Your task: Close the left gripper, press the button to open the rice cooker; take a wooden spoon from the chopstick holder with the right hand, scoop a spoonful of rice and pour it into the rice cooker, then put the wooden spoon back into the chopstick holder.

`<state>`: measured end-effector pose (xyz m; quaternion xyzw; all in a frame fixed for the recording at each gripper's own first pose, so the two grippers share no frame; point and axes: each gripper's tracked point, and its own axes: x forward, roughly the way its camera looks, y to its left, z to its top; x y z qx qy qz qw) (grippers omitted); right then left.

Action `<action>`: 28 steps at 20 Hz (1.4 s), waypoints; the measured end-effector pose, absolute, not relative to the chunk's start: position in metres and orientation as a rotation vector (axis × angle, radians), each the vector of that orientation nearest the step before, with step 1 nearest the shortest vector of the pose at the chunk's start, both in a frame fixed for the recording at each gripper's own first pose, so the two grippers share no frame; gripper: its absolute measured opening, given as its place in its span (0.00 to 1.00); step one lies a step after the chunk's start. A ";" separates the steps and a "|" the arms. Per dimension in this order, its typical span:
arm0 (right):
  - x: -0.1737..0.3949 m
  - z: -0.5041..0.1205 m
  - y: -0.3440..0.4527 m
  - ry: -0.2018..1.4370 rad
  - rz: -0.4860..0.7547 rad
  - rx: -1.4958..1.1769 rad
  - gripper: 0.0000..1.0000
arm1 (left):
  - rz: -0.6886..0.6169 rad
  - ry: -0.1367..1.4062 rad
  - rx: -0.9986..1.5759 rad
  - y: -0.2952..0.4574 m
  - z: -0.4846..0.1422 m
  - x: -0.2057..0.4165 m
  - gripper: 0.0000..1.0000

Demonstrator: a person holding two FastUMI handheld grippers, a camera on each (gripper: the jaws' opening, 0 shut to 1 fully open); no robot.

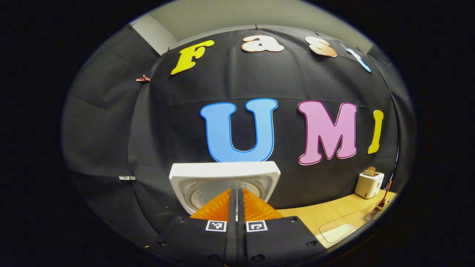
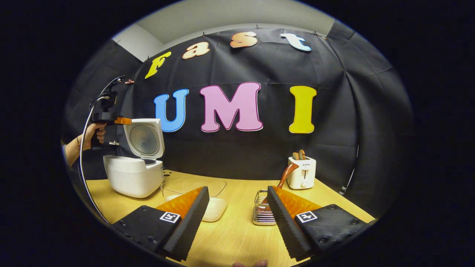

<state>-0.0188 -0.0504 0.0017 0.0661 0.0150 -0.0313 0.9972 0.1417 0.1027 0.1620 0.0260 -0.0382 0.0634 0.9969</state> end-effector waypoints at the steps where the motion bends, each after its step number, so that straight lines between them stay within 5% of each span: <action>1: -0.016 0.001 -0.059 0.039 -0.084 0.130 0.96 | 0.122 -0.071 0.024 0.100 0.158 0.135 0.05; 12: 0.064 -0.049 -0.138 0.219 -0.148 0.284 0.98 | -0.075 0.013 0.008 0.003 0.097 0.057 0.05; 16: 0.098 -0.085 -0.155 0.310 -0.145 0.384 0.82 | -0.152 0.027 -0.025 -0.039 0.076 0.033 0.02; 19: 0.118 -0.098 -0.164 0.331 -0.147 0.380 0.82 | -0.176 0.035 -0.037 -0.056 0.060 0.024 0.06; 20: 0.123 -0.098 -0.164 0.333 -0.141 0.386 0.81 | -0.177 0.032 -0.024 -0.060 0.055 0.021 0.08; 25: 0.144 -0.112 -0.156 0.374 -0.111 0.401 0.70 | -0.169 0.048 0.038 -0.072 0.029 0.013 0.53; 28: 0.149 -0.119 -0.149 0.395 -0.110 0.385 0.65 | -0.168 0.076 0.038 -0.073 0.012 0.012 0.60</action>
